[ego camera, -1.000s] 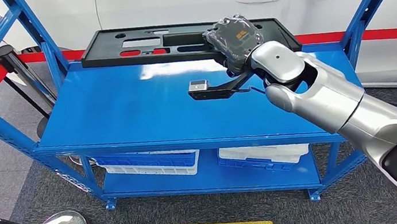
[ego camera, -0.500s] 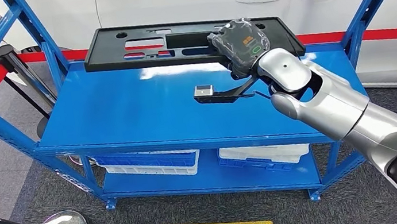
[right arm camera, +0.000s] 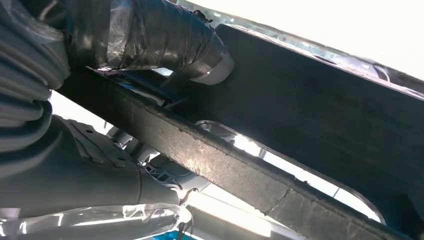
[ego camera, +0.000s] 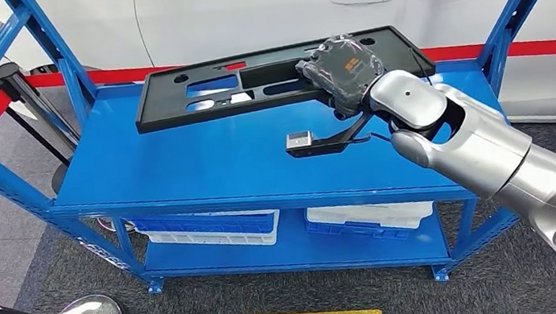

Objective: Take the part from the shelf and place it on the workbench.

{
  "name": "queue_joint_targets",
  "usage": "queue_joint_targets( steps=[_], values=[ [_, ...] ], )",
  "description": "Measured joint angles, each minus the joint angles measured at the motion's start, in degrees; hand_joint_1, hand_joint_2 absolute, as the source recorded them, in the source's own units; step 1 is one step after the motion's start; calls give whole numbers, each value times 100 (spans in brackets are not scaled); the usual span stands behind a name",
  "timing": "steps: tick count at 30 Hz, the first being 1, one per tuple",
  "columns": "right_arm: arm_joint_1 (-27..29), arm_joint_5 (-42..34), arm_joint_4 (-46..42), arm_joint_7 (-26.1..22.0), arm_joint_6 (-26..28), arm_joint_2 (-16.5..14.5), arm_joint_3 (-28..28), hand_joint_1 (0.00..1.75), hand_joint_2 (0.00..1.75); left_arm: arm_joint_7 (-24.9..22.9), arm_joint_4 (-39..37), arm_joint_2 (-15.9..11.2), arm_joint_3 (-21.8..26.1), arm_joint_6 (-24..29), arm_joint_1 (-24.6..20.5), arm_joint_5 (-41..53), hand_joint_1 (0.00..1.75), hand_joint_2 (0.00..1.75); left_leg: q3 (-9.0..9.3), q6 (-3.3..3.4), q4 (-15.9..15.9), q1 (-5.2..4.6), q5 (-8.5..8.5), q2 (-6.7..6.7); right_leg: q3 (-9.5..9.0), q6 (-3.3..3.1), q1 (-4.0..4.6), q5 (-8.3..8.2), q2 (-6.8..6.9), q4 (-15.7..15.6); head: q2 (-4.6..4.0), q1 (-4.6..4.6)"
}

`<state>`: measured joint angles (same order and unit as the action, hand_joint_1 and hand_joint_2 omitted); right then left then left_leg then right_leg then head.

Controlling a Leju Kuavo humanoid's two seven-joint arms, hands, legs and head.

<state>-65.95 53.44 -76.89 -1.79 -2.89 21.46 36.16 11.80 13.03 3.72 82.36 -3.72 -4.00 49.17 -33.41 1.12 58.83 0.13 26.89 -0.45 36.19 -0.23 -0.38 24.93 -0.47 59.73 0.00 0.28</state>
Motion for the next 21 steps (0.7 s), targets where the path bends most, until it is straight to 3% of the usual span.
queue_joint_targets(
  steps=[6, 10, 12, 14, 15, 16, 17, 19, 21],
  values=[
    [-248, 51, -15, -6, -107, 30, 169, 175, 175, 13, 0, -14, -5, -77, 0, 22, 0, 175, -32, 29, 55, -3, 9, -3, 3, 34, -4, -21, 0, -1, 0, 0],
    [-476, 63, -28, 6, -252, 31, 256, 175, 175, 8, 0, -20, -7, -115, -7, 28, 0, 175, -22, 114, -25, 27, -93, 15, 9, 104, -4, -1, -1, 3, 0, 1],
    [-610, 67, -40, 32, -344, 27, 296, 175, 175, 4, 0, -20, -9, -154, -16, 29, 0, 175, -25, 158, -98, 55, -166, 37, 149, 127, -9, 310, 9, 373, 0, 2],
    [-714, 68, -49, 55, -433, 14, 348, 175, 175, 4, 0, -19, -11, -180, -20, 29, 0, 175, -64, 168, -92, 52, -192, 47, 418, 158, -27, 738, 16, 1144, 0, 2],
    [-741, 68, -53, 60, -466, 7, 374, 175, 175, 4, 0, -19, -11, -185, -22, 29, 0, 175, -86, 165, -75, 55, -198, 48, 512, 175, -40, 854, 17, 1452, 0, 3],
    [-762, 68, -54, 61, -492, 4, 402, 175, 175, 4, 0, -18, -11, -187, -23, 29, 0, 175, -108, 162, -53, 58, -203, 46, 524, 190, -55, 866, 18, 1581, 0, 3],
    [-787, 67, -56, 62, -508, 3, 429, 175, 175, 4, 0, -16, -11, -187, -22, 29, 0, 175, -131, 159, -27, 63, -205, 43, 428, 200, -71, 770, 19, 1475, 0, 3],
    [-870, 66, -63, 63, -516, -1, 466, 175, 175, 4, 0, -13, -13, -187, -20, 29, 0, 175, -184, 136, 34, 68, -206, 34, 29, 201, -101, 459, 23, 777, 0, 2],
    [-963, 49, -72, 68, -519, -8, 477, 175, 175, 3, 0, -13, -13, -186, -24, 29, 0, 175, -263, 72, 107, 52, -220, 26, -232, 173, -85, 303, 22, 213, 0, 1]
  ],
)
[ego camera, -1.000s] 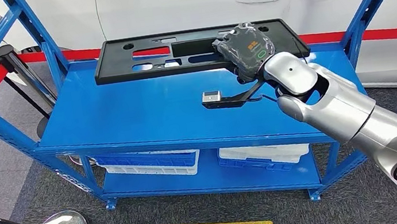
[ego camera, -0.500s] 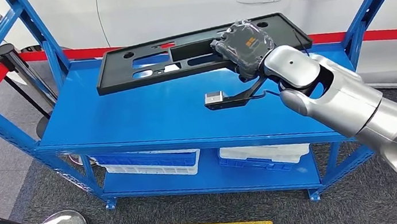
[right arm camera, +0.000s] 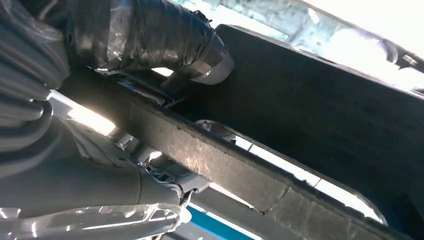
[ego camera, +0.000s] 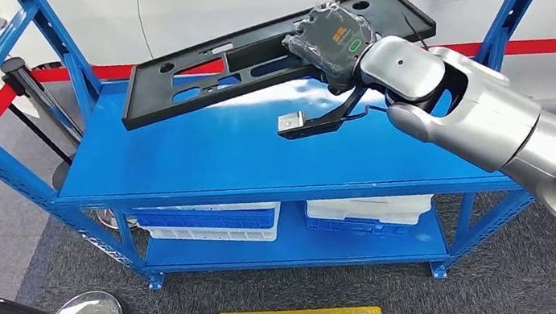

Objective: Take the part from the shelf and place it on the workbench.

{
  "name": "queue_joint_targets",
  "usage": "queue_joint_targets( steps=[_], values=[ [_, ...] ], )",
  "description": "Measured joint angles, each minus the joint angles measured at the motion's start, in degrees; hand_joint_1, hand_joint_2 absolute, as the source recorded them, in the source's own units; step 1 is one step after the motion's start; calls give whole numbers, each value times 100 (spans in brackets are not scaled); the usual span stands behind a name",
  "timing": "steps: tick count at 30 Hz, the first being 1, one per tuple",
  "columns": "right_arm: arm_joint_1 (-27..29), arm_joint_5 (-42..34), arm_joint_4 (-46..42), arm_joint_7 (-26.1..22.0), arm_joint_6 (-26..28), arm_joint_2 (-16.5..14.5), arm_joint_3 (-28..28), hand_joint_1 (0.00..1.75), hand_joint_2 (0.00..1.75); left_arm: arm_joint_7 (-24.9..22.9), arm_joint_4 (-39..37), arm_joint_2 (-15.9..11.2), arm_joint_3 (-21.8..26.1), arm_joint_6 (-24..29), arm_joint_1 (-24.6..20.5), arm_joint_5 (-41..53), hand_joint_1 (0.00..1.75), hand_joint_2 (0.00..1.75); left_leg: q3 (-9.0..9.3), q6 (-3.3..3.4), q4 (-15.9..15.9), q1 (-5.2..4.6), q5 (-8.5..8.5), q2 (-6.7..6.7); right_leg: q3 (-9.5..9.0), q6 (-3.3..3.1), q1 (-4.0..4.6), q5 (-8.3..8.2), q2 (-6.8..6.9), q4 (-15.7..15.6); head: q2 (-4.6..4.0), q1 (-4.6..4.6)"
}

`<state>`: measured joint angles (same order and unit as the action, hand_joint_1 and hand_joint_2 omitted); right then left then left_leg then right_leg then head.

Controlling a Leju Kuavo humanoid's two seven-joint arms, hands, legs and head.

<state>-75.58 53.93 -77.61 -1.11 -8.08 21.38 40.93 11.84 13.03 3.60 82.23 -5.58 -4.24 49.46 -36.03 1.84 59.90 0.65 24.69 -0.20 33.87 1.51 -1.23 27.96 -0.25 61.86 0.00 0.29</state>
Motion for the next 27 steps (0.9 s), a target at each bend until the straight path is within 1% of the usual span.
queue_joint_targets(
  steps=[1, 2, 3, 4, 5, 6, 7, 8, 9, 10, 11, 12, 13, 14, 15, 16, 17, 18, 19, 20, 21, 22, 23, 24, 25, 26, 27],
  values=[
    [-26, -16, -3, 4, -3, -3, 6, 175, 175, -2, 0, -1, 0, 1, 0, 1, 0, 175, -36, -41, 17, -7, -18, -5, -17, -24, 20, -1, -3, -86, 0, 0],
    [-37, -32, -5, 8, -5, -5, 19, 175, 175, -5, 0, -1, 0, 1, 0, 1, 0, 175, -61, -83, 24, -11, -43, -11, 0, -53, 42, -23, -4, -101, 0, 0],
    [-39, -45, -7, 10, -8, -4, 39, 175, 175, -8, 0, -2, 0, 1, 3, 2, 0, 175, -79, -121, 19, -2, -57, -15, 21, -97, 37, -54, 3, -108, 0, 0],
    [-41, -51, -7, 11, -11, -4, 63, 175, 175, -10, 0, -1, 0, 0, 7, 3, 0, 175, -106, -155, 49, 8, -15, -16, 37, -146, 31, -92, 14, -129, 0, 0],
    [-44, -53, -7, 12, -14, -4, 84, 175, 175, -11, 0, -1, 0, -1, 9, 4, 0, 175, -153, -188, 161, 19, 105, -15, 61, -203, 20, -138, 26, -153, 0, -1],
    [-50, -55, -7, 13, -15, -5, 102, 175, 175, -10, 0, -2, 0, -1, 10, 7, 0, 175, -234, -215, 380, 28, 300, -12, 94, -250, 8, -185, 37, -173, 0, -2],
    [-54, -57, -7, 13, -17, -6, 118, 175, 175, -10, 0, -2, 0, -2, 9, 9, 0, 175, -342, -241, 706, 35, 546, -8, 140, -280, 14, -227, 42, -173, 0, -2],
    [-58, -59, -7, 13, -17, -7, 136, 175, 175, -10, 0, -3, 0, -2, 7, 14, 0, 175, -453, -263, 1080, 38, 779, -7, 194, -297, 20, -266, 42, -167, 0, -2],
    [-60, -62, -7, 14, -18, -7, 158, 175, 175, -10, 0, -3, 0, -2, 4, 19, 0, 175, -529, -280, 1390, 40, 941, -6, 252, -299, 27, -303, 42, -158, 0, -2],
    [-60, -66, -7, 15, -19, -8, 180, 175, 175, -10, 0, -3, 0, -3, 1, 25, 0, 175, -524, -289, 1541, 42, 1007, -6, 310, -296, 32, -342, 43, -150, 0, -2],
    [-61, -70, -7, 19, -20, -9, 200, 175, 175, -9, 0, -3, -1, -4, -1, 31, 0, 175, -407, -290, 1469, 43, 973, -5, 364, -289, 35, -380, 43, -142, 0, -2],
    [-63, -75, -7, 23, -20, -11, 214, 175, 175, -8, 0, -4, -1, -6, -3, 35, 0, 175, -179, -283, 1182, 45, 858, -5, 411, -277, 37, -418, 43, -136, 0, -2],
    [-68, -80, -7, 30, -20, -15, 223, 175, 175, -5, 0, -6, -2, -7, -6, 38, 0, 175, 112, -268, 759, 45, 733, -5, 446, -258, 38, -455, 44, -132, 0, -2],
    [-76, -83, -9, 39, -21, -19, 228, 175, 175, -2, 0, -8, -2, -8, -11, 39, 0, 175, 362, -249, 361, 34, 635, -8, 476, -230, 48, -489, 44, -126, 0, -1],
    [-91, -88, -12, 49, -25, -25, 231, 175, 175, 1, 0, -9, -2, -8, -15, 39, 0, 175, 526, -223, 76, 22, 567, -13, 499, -199, 54, -529, 45, -127, 0, -1],
    [-111, -93, -14, 58, -31, -31, 235, 175, 175, 3, 0, -10, -2, -8, -17, 39, 0, 175, 584, -197, -66, 8, 539, -18, 516, -167, 58, -568, 47, -130, 0, 0],
    [-129, -101, -16, 66, -39, -39, 245, 175, 175, 4, 0, -10, -2, -8, -18, 39, 0, 175, 569, -168, -83, -9, 512, -23, 529, -133, 60, -613, 48, -145, 0, 0],
    [-142, -109, -16, 70, -49, -46, 258, 175, 175, 5, 0, -10, -2, -8, -13, 39, 0, 175, 531, -134, -87, -5, 463, -24, 538, -100, 61, -662, 50, -164, 0, 2],
    [-152, -115, -15, 73, -56, -51, 273, 175, 175, 5, 0, -9, -3, -9, -15, 39, 0, 175, 499, -99, -99, 4, 406, -11, 561, -72, 56, -657, 43, -160, 0, 1],
    [-161, -122, -13, 74, -62, -56, 287, 175, 175, 5, 0, -9, -4, -9, -19, 39, 0, 175, 459, -58, -114, 15, 339, 2, 605, -45, 53, -562, 38, -101, 0, 4],
    [-172, -128, -12, 75, -66, -57, 296, 175, 175, 5, 0, -8, -6, -9, -22, 40, 0, 175, 396, -12, -131, 28, 266, 17, 674, -24, 51, -358, 32, 69, 0, 5],
    [-184, -133, -12, 77, -69, -58, 301, 175, 175, 5, 0, -8, -8, -9, -29, 40, 0, 175, 338, 23, -131, 30, 207, 31, 754, -11, 42, -90, 27, 312, 0, 5],
    [-192, -139, -12, 78, -71, -60, 307, 175, 175, 4, 0, -8, -10, -8, -29, 43, 0, 175, 259, 48, -126, 24, 149, 33, 836, 3, 42, 203, 28, 670, 0, 8],
    [-194, -145, -11, 79, -73, -60, 316, 175, 175, 3, 0, -8, -12, -8, -27, 47, 0, 175, 182, 62, -118, 17, 95, 35, 889, 12, 42, 411, 28, 1023, 0, 7],
    [-191, -163, -10, 80, -77, -60, 327, 175, 175, 1, 0, -8, -13, -8, -25, 51, 0, 175, 106, 60, -107, 10, 43, 35, 888, 16, 44, 489, 28, 1269, 0, 8],
    [-187, -224, -9, 82, -93, -60, 340, 175, 175, -1, 0, -8, -15, -8, -24, 54, 0, 175, 22, 58, -91, 3, -10, 35, 814, 13, 46, 459, 28, 1381, 0, 7],
    [-182, -343, -8, 86, -125, -63, 347, 175, 175, -2, 0, -8, -18, -8, -25, 56, 0, 175, -53, 53, -71, -1, -54, 34, 641, 0, 48, 319, 28, 1256, 0, 7]
  ],
)
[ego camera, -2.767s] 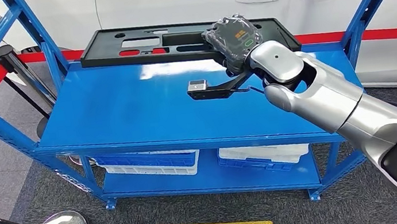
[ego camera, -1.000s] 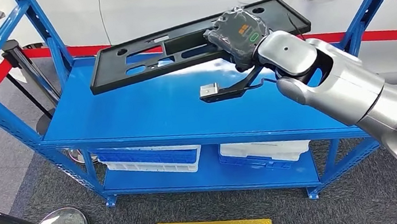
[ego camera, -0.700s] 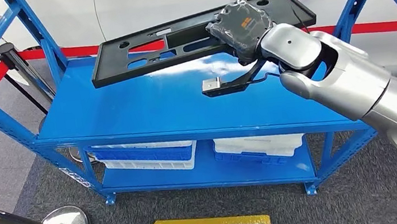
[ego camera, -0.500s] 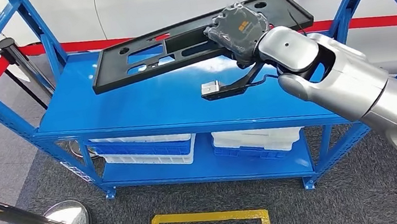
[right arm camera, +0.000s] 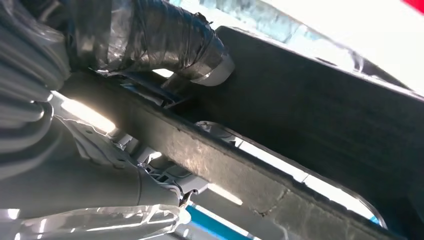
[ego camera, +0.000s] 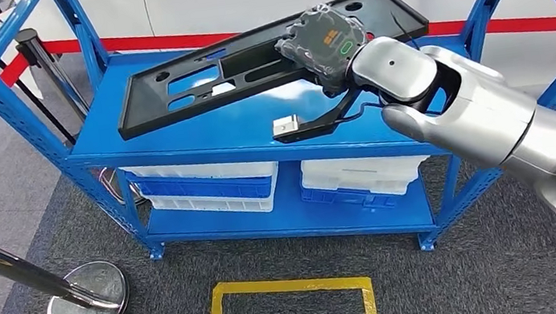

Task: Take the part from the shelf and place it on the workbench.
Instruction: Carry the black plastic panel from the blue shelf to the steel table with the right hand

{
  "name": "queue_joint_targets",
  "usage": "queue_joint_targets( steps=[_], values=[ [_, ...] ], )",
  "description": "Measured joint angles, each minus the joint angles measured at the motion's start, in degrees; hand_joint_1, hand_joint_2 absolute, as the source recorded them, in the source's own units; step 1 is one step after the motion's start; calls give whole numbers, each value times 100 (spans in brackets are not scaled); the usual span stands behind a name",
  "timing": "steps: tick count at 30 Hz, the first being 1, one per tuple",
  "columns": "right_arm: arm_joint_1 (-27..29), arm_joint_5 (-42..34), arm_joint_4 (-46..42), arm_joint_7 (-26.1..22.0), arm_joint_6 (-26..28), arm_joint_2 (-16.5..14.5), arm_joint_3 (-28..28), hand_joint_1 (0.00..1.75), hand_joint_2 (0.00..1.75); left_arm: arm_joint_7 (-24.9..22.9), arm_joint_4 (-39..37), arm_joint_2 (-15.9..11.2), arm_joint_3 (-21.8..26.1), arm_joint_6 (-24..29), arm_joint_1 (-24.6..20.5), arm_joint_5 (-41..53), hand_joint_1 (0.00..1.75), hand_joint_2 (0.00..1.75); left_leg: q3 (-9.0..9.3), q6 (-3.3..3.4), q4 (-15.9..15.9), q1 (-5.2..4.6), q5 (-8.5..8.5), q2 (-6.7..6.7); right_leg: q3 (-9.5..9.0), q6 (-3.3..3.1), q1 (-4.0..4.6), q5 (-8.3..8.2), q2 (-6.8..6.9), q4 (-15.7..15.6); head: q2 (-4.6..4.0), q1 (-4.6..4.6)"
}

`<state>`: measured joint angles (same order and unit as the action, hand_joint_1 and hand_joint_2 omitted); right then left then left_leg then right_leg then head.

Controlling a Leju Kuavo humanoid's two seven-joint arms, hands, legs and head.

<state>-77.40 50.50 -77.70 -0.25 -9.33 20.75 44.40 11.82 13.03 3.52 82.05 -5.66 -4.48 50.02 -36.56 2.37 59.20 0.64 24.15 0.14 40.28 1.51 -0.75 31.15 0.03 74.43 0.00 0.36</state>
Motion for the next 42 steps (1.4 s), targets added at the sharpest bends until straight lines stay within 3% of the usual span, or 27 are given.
queue_joint_targets(
  steps=[2, 4, 5, 7, 9, 12, 13, 15, 16, 17, 19, 21, 23, 24, 27, 28, 29, 30, 31, 32, 33, 35, 36, 38, 39, 40, 42],
  values=[
    [10, -404, 1, 9, -98, -26, -21, 175, 175, -1, 0, 2, -4, 0, -3, -1, 0, 175, -133, -27, 52, -10, -74, -3, -545, -50, 18, -191, -2, -690, 0, -1],
    [32, -747, 2, 14, -168, -77, -81, 175, 175, -3, 0, 5, -7, 0, -3, -1, 0, 175, -201, -80, 72, -18, -155, -2, -926, -101, 56, -159, -7, -1291, 0, -3],
    [41, -844, 3, 15, -185, -97, -110, 175, 175, -5, 0, 7, -8, 0, -1, -1, 0, 175, -217, -112, 59, -18, -206, -2, -976, -119, 77, -125, -8, -1417, 0, -5],
    [59, -1006, 11, 18, -241, -131, -147, 175, 175, -9, 0, 8, -9, 0, 3, -1, 0, 175, -241, -177, 26, -16, -273, -14, -928, -177, 72, -226, 12, -1485, 0, -5],
    [74, -1260, 29, 20, -331, -185, -168, 175, 175, -14, 0, 11, -9, 1, 5, -2, 0, 175, -347, -235, 202, -9, -2, -27, -822, -277, 38, -364, 43, -1537, 0, -7],
    [86, -1486, 58, 35, -385, -252, -182, 175, 175, -20, 0, 11, -9, 6, 8, -5, 0, 175, -568, -309, 1135, 17, 799, -26, -573, -349, 26, -572, 54, -1539, 0, -8],
    [91, -1500, 68, 45, -383, -267, -182, 175, 175, -22, 0, 11, -9, 8, 7, -5, 0, 175, -584, -330, 1423, 23, 877, -26, -482, -344, 26, -638, 53, -1531, 0, -7],
    [101, -1506, 87, 70, -379, -286, -182, 175, 175, -26, 0, 11, -9, 9, -3, -7, 0, 175, -397, -356, 1544, 41, 668, -25, -297, -319, 24, -763, 56, -1501, 0, -7],
    [105, -1507, 96, 80, -375, -293, -182, 175, 175, -26, 0, 11, -9, 10, -8, -8, 0, 175, -162, -360, 1325, 53, 504, -25, -209, -299, 22, -821, 57, -1477, 0, -8],
    [106, -1507, 99, 86, -371, -301, -182, 175, 175, -26, 0, 11, -9, 11, -13, -8, 0, 175, 135, -357, 964, 58, 452, -27, -134, -273, 23, -868, 58, -1451, 0, -8],
    [107, -1510, 107, 93, -363, -316, -185, 175, 175, -28, 0, 9, -9, 18, -15, -9, 0, 175, 641, -318, 227, 43, 563, -44, -42, -212, 31, -962, 63, -1416, 0, -7],
    [112, -1516, 118, 97, -358, -329, -188, 175, 175, -32, 0, 7, -9, 23, -16, -9, 0, 175, 763, -254, -58, 14, 634, -58, -20, -150, 37, -1082, 67, -1449, 0, -4],
    [122, -1521, 138, 97, -355, -335, -189, 175, 175, -34, 0, 7, -9, 24, -14, -9, 0, 175, 675, -174, -83, 34, 510, -39, 19, -91, 34, -1087, 55, -1458, 0, -3],
    [127, -1524, 148, 97, -352, -335, -189, 175, 175, -34, 0, 7, -9, 24, -17, -8, 0, 175, 615, -119, -101, 45, 433, -20, 67, -65, 30, -920, 42, -1358, 0, -3],
    [141, -1535, 166, 95, -347, -338, -189, 175, 175, -34, 0, 7, -9, 20, -23, -9, 0, 175, 362, -14, -101, 34, 202, 27, 258, -10, 6, -11, 21, -450, 0, -4],
    [149, -1538, 171, 95, -347, -338, -189, 175, 175, -34, 0, 7, -9, 16, -22, -12, 0, 175, 263, -9, -92, 25, 129, 30, 284, 2, 3, 133, 21, -97, 0, -3],
    [156, -1538, 178, 96, -346, -340, -189, 175, 175, -34, 0, 7, -9, 12, -22, -15, 0, 175, 162, -9, -79, 18, 59, 30, 256, 5, 3, 115, 20, 141, 0, -4],
    [162, -1538, 184, 96, -345, -345, -189, 175, 175, -34, 0, 7, -9, 8, -22, -18, 0, 175, 64, -13, -65, 12, -5, 31, 158, -1, 3, -23, 20, 213, 0, -4],
    [165, -1538, 188, 97, -344, -354, -189, 175, 175, -34, 0, 7, -9, 7, -22, -21, 0, 175, -28, -19, -50, 6, -65, 30, -26, -17, 5, -201, 19, 100, 0, -4],
    [163, -1538, 190, 98, -341, -369, -189, 175, 175, -34, 0, 9, -9, 7, -23, -23, 0, 175, -103, -29, -34, 3, -123, 30, -312, -50, 14, -310, 15, -208, 0, -5],
    [159, -1538, 191, 99, -339, -388, -189, 175, 175, -34, 0, 13, -9, 7, -24, -26, 0, 175, -163, -47, -18, -7, -173, 27, -645, -86, 32, -293, 11, -645, 0, -5],
    [150, -1538, 194, 103, -327, -428, -189, 175, 175, -36, 0, 20, -9, 7, -21, -34, 0, 175, -218, -99, -19, -13, -280, 25, -1146, -144, 74, -112, 6, -1390, 0, -5],
    [146, -1539, 198, 106, -320, -440, -189, 175, 175, -39, 0, 22, -9, 7, -18, -38, 0, 175, -230, -130, -41, -10, -343, 24, -1227, -159, 94, -59, 8, -1568, 0, -5],
    [146, -1540, 219, 110, -304, -467, -188, 175, 175, -47, 0, 24, -9, 8, -5, -51, 0, 175, -266, -192, -92, -5, -431, 8, -1158, -218, 91, -173, 33, -1636, 0, -4],
    [146, -1541, 232, 110, -298, -489, -188, 175, 175, -50, 0, 25, -9, 11, -2, -57, 0, 175, -322, -218, -38, -5, -338, -3, -1102, -268, 74, -254, 48, -1670, 0, -6],
    [147, -1543, 245, 110, -293, -515, -187, 175, 175, -50, 0, 25, -9, 16, 0, -63, 0, 175, -395, -242, 114, -4, -132, -14, -1029, -317, 55, -349, 62, -1699, 0, -8],
    [146, -1544, 268, 111, -289, -553, -187, 175, 175, -49, 0, 18, -9, 24, 4, -68, 0, 175, -576, -288, 763, 12, 474, -20, -850, -378, 42, -520, 66, -1714, 0, -12]
  ],
)
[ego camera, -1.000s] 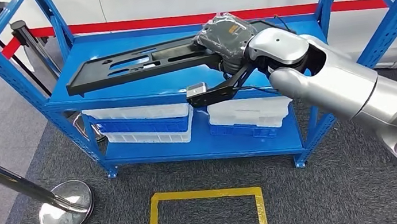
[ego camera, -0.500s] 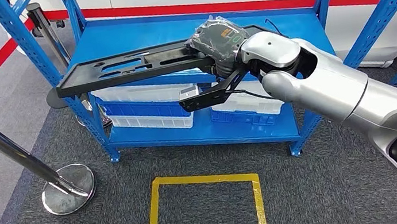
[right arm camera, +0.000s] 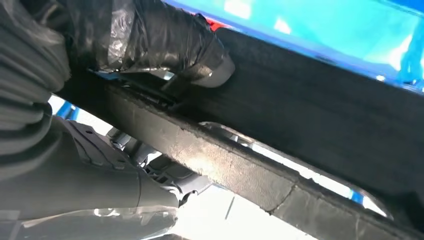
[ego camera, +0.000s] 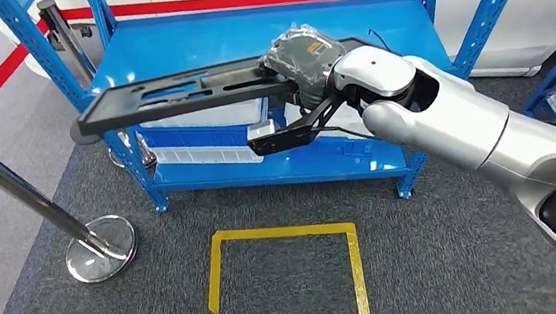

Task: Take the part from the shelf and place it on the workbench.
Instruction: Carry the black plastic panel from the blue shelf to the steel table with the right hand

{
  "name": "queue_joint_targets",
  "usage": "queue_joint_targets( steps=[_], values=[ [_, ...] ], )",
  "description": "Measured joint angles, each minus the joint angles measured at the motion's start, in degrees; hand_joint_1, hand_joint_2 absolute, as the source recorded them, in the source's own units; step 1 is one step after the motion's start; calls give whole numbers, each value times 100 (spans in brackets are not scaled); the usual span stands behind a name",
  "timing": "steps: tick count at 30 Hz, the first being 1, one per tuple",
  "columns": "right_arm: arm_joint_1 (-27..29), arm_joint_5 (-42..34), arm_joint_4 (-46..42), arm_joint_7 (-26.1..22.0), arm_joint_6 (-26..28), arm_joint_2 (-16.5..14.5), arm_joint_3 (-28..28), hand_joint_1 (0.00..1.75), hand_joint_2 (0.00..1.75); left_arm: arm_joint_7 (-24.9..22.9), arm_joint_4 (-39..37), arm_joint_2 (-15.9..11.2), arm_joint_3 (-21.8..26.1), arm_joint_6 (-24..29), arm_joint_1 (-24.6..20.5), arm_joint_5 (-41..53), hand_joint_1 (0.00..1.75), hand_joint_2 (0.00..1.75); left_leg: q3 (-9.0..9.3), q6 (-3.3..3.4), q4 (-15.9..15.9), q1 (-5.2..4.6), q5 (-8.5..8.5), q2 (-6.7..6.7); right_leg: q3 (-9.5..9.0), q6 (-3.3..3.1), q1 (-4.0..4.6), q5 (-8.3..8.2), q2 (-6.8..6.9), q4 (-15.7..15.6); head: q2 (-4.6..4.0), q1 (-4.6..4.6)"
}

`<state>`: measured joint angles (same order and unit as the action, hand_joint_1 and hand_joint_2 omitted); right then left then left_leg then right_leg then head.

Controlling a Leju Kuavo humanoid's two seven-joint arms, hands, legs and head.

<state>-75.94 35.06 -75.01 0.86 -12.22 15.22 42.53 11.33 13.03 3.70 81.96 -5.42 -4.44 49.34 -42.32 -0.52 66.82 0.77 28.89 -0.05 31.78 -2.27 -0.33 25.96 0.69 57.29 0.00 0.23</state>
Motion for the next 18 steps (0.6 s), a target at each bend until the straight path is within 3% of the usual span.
queue_joint_targets(
  steps=[1, 2, 4, 5, 6, 8, 9, 11, 12, 13, 16, 17, 18],
  values=[
    [3, 0, 10, 1, 1, -7, 0, 175, 175, 1, 0, -4, 0, 2, 2, -1, 0, 175, -65, -25, 379, 7, 203, 0, 98, -2, 1, -71, 1, 12, 0, 0],
    [7, 0, 20, 1, 1, -12, 0, 175, 175, 1, 0, -7, 0, 2, 5, -1, 0, 175, -84, -49, 684, 16, 262, -1, 205, 2, -1, -139, 2, 30, 0, 1],
    [14, 0, 39, 1, 2, -20, 0, 175, 175, 1, 0, -7, 0, 3, -2, -1, 0, 175, 111, -86, 792, 43, 23, 0, 424, 29, -9, -264, 6, 89, 0, 1],
    [15, 0, 45, 1, 3, -27, 0, 175, 175, 1, 0, -7, 0, 5, -7, -1, 0, 175, 346, -95, 575, 60, -128, 1, 530, 51, -14, -319, 7, 130, 0, 0],
    [15, 0, 49, 1, 6, -34, 0, 175, 175, 1, 0, -7, 0, 9, -14, -1, 0, 175, 667, -98, 206, 68, -160, -2, 621, 77, -13, -364, 7, 176, 0, 0],
    [12, 0, 52, 4, 16, -47, 0, 175, 175, 5, 0, -9, 0, 15, -21, -1, 0, 175, 1198, -69, -548, 59, 7, -16, 738, 140, -5, -452, 9, 246, 0, 1],
    [10, 0, 55, 5, 26, -54, 0, 175, 175, 10, 0, -10, 0, 16, -24, -1, 0, 175, 1323, -43, -764, 44, 100, -24, 768, 174, -1, -506, 12, 252, 0, 1],
    [13, 0, 71, 9, 41, -60, 0, 175, 175, 22, 0, -10, 0, 15, -23, -1, 0, 175, 1269, 37, -845, 40, 55, -14, 808, 245, -6, -595, 10, 236, 0, 2],
    [14, 0, 82, 11, 44, -61, 0, 175, 175, 26, 0, -9, 0, 14, -27, 0, 0, 175, 1223, 87, -854, 45, -16, 0, 849, 271, -13, -520, -1, 279, 0, 6],
    [15, 0, 92, 13, 45, -62, 0, 175, 175, 28, 0, -9, 0, 14, -27, 0, 0, 175, 1154, 141, -868, 54, -97, 18, 909, 292, -20, -330, -16, 414, 0, 7],
    [21, -1, 105, 14, 49, -69, 0, 175, 175, 32, 0, -9, 0, 13, -30, 0, 0, 175, 887, 228, -867, 43, -329, 51, 1135, 325, -40, 535, -42, 1399, 0, 9],
    [27, -1, 110, 14, 49, -71, 0, 175, 175, 32, 0, -9, 0, 12, -29, 1, 0, 175, 786, 229, -858, 34, -401, 53, 1162, 331, -40, 644, -43, 1733, 0, 9],
    [33, -1, 116, 15, 49, -71, 0, 175, 175, 32, 0, -9, 0, 12, -29, 1, 0, 175, 686, 228, -847, 26, -470, 53, 1127, 328, -40, 607, -43, 1930, 0, 9]
  ],
)
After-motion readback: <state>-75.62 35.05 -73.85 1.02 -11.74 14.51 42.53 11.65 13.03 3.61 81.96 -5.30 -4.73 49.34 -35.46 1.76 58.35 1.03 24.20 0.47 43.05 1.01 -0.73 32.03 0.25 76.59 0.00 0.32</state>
